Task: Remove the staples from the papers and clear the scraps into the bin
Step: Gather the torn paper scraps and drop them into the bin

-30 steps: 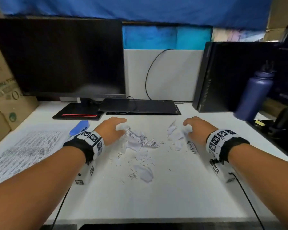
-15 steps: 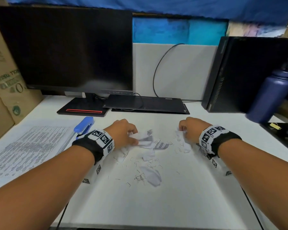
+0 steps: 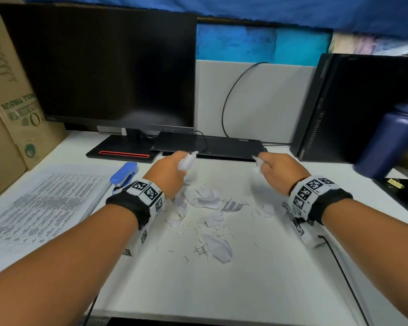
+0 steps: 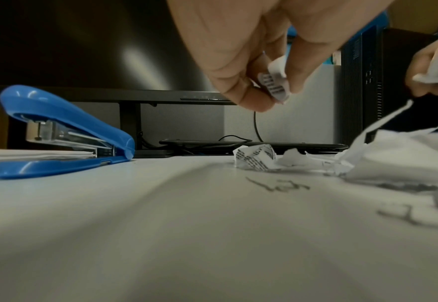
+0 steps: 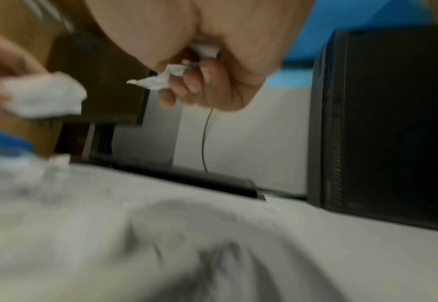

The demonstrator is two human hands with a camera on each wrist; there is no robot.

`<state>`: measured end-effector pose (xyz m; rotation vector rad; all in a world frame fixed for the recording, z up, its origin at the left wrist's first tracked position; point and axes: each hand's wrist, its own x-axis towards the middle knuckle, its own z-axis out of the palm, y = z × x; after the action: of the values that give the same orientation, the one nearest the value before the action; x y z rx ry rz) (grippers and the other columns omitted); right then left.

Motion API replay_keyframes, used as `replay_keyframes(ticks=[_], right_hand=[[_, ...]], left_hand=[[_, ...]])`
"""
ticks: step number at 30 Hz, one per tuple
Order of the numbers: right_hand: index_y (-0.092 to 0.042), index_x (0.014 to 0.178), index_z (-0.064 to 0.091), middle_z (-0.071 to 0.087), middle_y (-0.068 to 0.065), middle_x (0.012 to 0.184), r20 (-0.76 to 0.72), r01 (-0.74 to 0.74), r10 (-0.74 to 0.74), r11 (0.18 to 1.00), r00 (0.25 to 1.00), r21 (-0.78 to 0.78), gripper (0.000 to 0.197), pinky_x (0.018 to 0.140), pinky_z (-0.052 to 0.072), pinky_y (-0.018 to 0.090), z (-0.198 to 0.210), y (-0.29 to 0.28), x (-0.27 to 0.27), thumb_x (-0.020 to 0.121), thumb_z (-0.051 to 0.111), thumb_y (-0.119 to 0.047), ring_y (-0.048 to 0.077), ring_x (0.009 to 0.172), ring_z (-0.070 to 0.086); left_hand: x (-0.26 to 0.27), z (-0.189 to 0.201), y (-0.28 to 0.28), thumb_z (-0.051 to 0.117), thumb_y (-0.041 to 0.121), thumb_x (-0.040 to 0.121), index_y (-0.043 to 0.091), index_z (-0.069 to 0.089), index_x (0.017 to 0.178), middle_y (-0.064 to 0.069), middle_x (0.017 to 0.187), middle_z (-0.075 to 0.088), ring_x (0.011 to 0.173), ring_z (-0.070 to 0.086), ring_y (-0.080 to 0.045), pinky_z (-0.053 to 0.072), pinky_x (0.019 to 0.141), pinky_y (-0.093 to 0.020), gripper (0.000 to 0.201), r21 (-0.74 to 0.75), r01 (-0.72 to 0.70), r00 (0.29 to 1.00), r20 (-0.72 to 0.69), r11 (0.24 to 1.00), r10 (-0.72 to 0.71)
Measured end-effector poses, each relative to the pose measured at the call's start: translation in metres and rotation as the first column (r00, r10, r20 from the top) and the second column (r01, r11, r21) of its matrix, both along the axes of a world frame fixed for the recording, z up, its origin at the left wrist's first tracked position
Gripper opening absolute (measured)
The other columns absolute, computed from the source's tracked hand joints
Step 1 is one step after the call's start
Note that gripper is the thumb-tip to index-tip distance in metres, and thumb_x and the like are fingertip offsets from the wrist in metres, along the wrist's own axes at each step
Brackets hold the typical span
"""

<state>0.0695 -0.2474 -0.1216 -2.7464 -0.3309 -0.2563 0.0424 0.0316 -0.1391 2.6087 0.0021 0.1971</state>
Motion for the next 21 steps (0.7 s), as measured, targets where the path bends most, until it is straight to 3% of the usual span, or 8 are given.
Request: replay_keyframes(ticks=[2,4,7,11,13,15,18,21], right_hand=[[-0.017,0.094,0.058,0.066,0.006,0.1,-0.08,-0.036,0.037,0.999,0.996,0.013,0.023,0.077,0.047,0.035,0.006,0.016,-0.009,0.095,0.042,-0.033,0.032,0.097,0.06],[-0.022,0.128,0.056,0.058,0.001,0.135,-0.211,-0.081,0.058,0.991,0.976,-0.103,0.057,0.098,0.045,0.038,0.007,0.036,-0.018,0.089,0.047,-0.062,0.026,0.123,0.055],[-0.031,0.114,0.06,0.06,-0.004,0.122,-0.28,-0.16,0.085,0.953,0.956,-0.257,0.064,0.085,0.045,0.032,-0.004,0.065,-0.02,0.073,0.054,-0.08,0.018,0.106,0.055],[-0.026,0.127,0.058,0.063,-0.007,0.115,-0.279,-0.075,0.016,0.977,0.96,-0.202,0.067,0.075,0.047,0.026,-0.013,0.09,-0.004,0.073,0.068,-0.064,0.018,0.102,0.061],[-0.023,0.113,0.064,0.062,-0.008,0.089,-0.283,-0.043,-0.023,0.974,0.959,-0.224,0.041,0.061,0.046,0.022,-0.017,0.101,0.003,0.077,0.072,-0.04,0.018,0.087,0.062],[-0.019,0.093,0.066,0.064,-0.003,0.08,-0.275,-0.008,-0.06,0.971,0.959,-0.24,0.022,0.058,0.051,0.023,-0.021,0.11,0.009,0.075,0.072,-0.029,0.019,0.078,0.065],[-0.014,0.093,0.066,0.071,0.002,0.089,-0.291,0.019,-0.096,0.966,0.952,-0.256,0.032,0.073,0.06,0.032,-0.026,0.116,0.012,0.07,0.078,-0.031,0.024,0.083,0.07],[-0.014,0.103,0.066,0.071,0.003,0.096,-0.304,0.039,-0.122,0.963,0.945,-0.268,0.037,0.075,0.059,0.031,-0.025,0.114,0.012,0.072,0.08,-0.027,0.022,0.085,0.069]], left_hand=[[0.004,0.0,0.001,0.046,0.009,0.099,0.016,0.051,0.11,-0.006,0.108,0.06,0.082,0.053,-0.019,0.041,0.072,-0.029,0.014,0.027,-0.034,0.999,-0.013,0.999,0.034],[0.007,-0.001,0.002,0.042,0.007,0.097,0.012,0.046,0.099,-0.01,0.095,0.057,0.07,0.05,-0.017,0.038,0.063,-0.026,0.007,0.037,-0.093,0.994,-0.05,0.995,0.095],[0.008,-0.002,0.006,0.047,0.01,0.094,0.013,0.042,0.105,-0.007,0.092,0.054,0.071,0.053,-0.018,0.038,0.059,-0.027,0.013,-0.001,-0.144,0.983,-0.114,0.99,0.143],[0.008,-0.003,0.008,0.054,0.027,0.095,0.022,0.046,0.118,-0.007,0.12,0.062,0.1,0.063,-0.026,0.049,0.08,-0.034,0.024,0.143,-0.011,0.978,-0.206,0.99,0.041],[0.006,-0.002,0.006,0.052,0.03,0.099,0.02,0.053,0.133,-0.006,0.133,0.058,0.118,0.059,-0.027,0.047,0.098,-0.036,0.036,0.228,0.074,0.955,-0.297,0.971,-0.003],[0.006,-0.002,0.005,0.053,0.026,0.097,0.016,0.064,0.12,-0.008,0.12,0.064,0.106,0.062,-0.025,0.047,0.092,-0.032,0.027,0.297,0.107,0.934,-0.356,0.949,0.006],[0.006,-0.004,0.005,0.059,0.023,0.092,0.011,0.069,0.107,-0.005,0.103,0.068,0.088,0.061,-0.022,0.048,0.075,-0.028,0.022,0.319,0.083,0.93,-0.365,0.944,0.041],[0.007,-0.003,0.006,0.06,0.027,0.094,0.012,0.066,0.119,-0.005,0.114,0.068,0.103,0.065,-0.022,0.05,0.09,-0.031,0.03,0.325,0.069,0.936,-0.349,0.943,0.052]])
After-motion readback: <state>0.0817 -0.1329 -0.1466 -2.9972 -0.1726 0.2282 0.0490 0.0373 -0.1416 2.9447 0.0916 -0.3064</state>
